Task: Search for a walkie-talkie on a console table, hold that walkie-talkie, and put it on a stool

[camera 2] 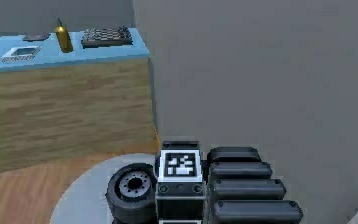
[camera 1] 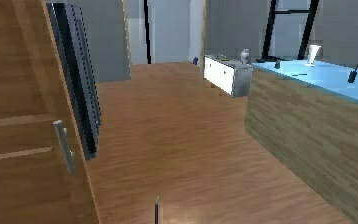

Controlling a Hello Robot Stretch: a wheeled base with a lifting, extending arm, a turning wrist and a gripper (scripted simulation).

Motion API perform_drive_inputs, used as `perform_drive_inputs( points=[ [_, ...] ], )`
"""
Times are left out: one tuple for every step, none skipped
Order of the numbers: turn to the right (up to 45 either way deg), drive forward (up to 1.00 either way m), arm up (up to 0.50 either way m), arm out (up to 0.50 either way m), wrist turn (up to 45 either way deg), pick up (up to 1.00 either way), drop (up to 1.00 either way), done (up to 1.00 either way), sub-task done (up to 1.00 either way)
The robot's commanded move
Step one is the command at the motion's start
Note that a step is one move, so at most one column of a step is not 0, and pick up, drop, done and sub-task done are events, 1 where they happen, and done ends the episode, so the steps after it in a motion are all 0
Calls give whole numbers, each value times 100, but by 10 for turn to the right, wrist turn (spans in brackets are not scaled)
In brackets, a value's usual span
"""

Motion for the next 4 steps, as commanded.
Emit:
perform_drive_inputs(
  points=[
    [0,30,0,0,0,0,0,0,0],
    [120,0,0,0,0,0,0,0,0],
    [0,20,0,0,0,0,0,0,0],
    [150,0,0,0,0,0,0,0,0]
  ],
)
